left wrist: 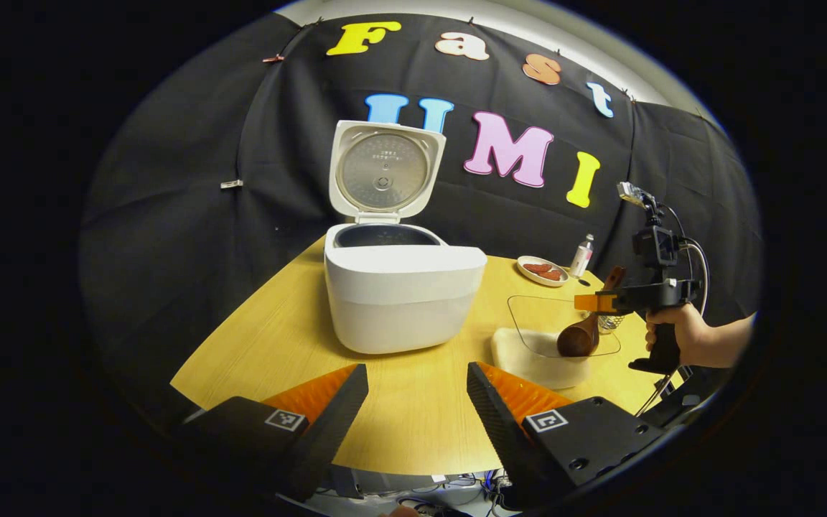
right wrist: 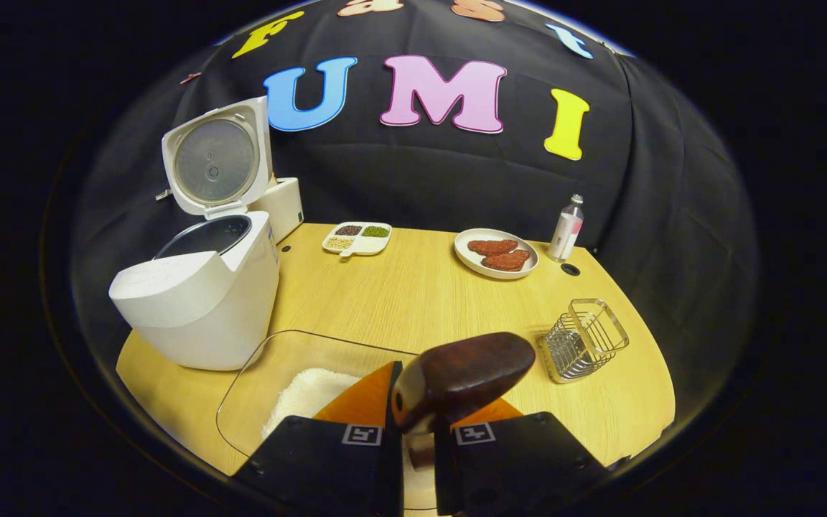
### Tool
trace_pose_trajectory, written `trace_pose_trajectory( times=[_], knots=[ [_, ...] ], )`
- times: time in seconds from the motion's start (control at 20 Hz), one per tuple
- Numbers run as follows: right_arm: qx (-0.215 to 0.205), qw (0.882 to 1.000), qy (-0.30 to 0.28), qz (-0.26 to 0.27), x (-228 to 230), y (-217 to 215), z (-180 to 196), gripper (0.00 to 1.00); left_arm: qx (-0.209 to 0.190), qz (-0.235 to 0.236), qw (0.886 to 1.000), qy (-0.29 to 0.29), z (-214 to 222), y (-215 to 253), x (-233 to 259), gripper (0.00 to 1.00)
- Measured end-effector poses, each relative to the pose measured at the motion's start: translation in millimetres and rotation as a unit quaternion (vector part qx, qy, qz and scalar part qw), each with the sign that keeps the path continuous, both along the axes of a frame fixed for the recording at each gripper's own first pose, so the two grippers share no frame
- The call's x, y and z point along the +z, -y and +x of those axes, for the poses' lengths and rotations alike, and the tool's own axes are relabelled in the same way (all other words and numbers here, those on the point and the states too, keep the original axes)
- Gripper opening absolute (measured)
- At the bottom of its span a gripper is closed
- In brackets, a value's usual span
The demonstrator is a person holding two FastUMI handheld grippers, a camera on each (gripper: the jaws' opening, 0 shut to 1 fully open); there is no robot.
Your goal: Close the left gripper, press the button to open the rice cooker; take a wooden spoon from the chopstick holder with the right hand, scoop a spoonful of rice and pour it into the rice cooker, then put the wooden spoon back into the chopstick holder.
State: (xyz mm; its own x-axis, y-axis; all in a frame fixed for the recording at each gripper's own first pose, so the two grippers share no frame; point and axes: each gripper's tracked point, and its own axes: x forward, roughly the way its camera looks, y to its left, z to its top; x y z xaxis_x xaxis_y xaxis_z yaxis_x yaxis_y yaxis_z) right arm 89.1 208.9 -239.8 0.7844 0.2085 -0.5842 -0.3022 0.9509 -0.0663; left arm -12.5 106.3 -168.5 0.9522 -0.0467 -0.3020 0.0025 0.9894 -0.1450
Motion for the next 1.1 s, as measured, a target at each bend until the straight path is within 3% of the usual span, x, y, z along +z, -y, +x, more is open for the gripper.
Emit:
trace_pose_trajectory(
  times=[0.3, 0.6, 0.95, 1.1],
  knots=[
    [-0.024, 0.998, -0.046, 0.043, -18, -24, -38, 0.17, 0.016, -0.008, 1.000, 0.001, 5, -13, 0, 0.96],
    [-0.061, 0.990, -0.089, 0.089, -23, -44, -47, 0.17, 0.007, -0.011, 1.000, -0.009, 7, -9, -5, 0.96],
    [-0.102, 0.971, -0.146, 0.162, -22, -62, -49, 0.17, -0.003, -0.003, 1.000, -0.009, 2, -2, -2, 0.96],
    [-0.126, 0.955, -0.175, 0.204, -22, -64, -51, 0.18, -0.004, 0.002, 1.000, -0.009, 4, -3, -1, 0.96]
  ],
)
